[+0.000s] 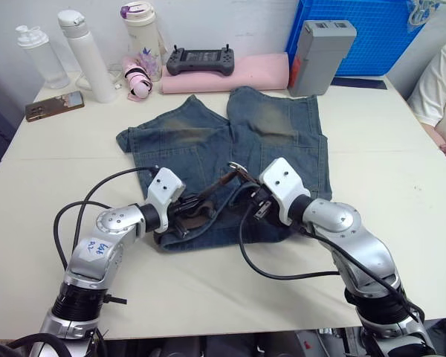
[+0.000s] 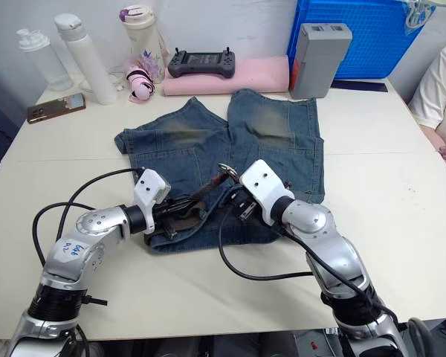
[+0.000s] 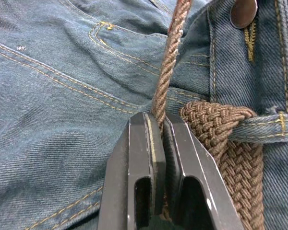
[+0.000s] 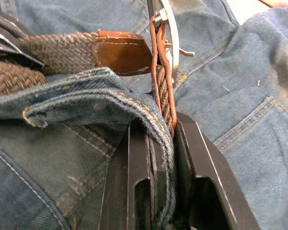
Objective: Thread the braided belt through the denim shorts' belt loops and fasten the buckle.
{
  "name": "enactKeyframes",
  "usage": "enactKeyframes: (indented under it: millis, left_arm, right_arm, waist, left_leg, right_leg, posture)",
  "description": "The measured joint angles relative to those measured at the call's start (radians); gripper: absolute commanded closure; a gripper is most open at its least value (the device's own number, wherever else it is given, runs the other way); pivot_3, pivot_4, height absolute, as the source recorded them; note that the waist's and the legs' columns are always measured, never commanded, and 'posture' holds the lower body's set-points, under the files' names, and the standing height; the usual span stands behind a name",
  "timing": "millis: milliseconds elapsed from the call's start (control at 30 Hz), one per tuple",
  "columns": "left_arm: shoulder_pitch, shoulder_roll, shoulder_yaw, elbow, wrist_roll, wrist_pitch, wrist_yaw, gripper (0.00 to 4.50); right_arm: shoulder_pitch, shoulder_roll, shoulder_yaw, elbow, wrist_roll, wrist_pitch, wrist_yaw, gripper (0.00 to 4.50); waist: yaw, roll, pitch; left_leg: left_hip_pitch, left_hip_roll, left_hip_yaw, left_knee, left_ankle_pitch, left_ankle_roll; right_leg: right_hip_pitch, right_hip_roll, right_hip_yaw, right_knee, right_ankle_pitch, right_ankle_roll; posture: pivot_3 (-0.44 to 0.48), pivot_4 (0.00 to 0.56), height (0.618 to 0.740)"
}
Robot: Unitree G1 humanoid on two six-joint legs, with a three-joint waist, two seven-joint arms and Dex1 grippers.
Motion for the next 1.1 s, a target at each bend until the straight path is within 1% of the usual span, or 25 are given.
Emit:
enactKeyframes:
  millis: [500,800,1100]
  left_arm:
    - [0.002,-0.015,0.002,-0.073,-0.001,0.092,0.036,4.50]
    - [-0.007,-0.006,0.009,-0.141,-0.002,0.142,0.046,4.50]
    - [-0.018,-0.011,0.023,-0.145,-0.002,0.168,0.061,4.50]
  right_arm:
    - [0.000,-0.020,0.035,0.000,-0.042,-0.014,-0.010,4.48]
    - [0.001,-0.064,0.060,0.000,-0.054,0.004,-0.008,4.48]
    - [0.007,-0.074,0.074,0.000,-0.054,0.025,-0.007,4.48]
  waist:
    - [0.000,0.000,0.000]
    - [0.001,0.000,0.000]
    - [0.000,0.000,0.000]
  left_leg:
    - [0.000,0.000,0.000,0.000,0.000,0.000]
    - [0.000,0.000,0.000,0.000,0.000,0.000]
    - [0.000,0.000,0.000,0.000,0.000,0.000]
  right_leg:
    - [0.000,0.000,0.000,0.000,0.000,0.000]
    - [0.000,0.000,0.000,0.000,0.000,0.000]
    - [0.000,0.000,0.000,0.000,0.000,0.000]
  posture:
    - [0.000,0.150,0.714]
    - [0.000,0.150,0.714]
    - [0.000,0.150,0.714]
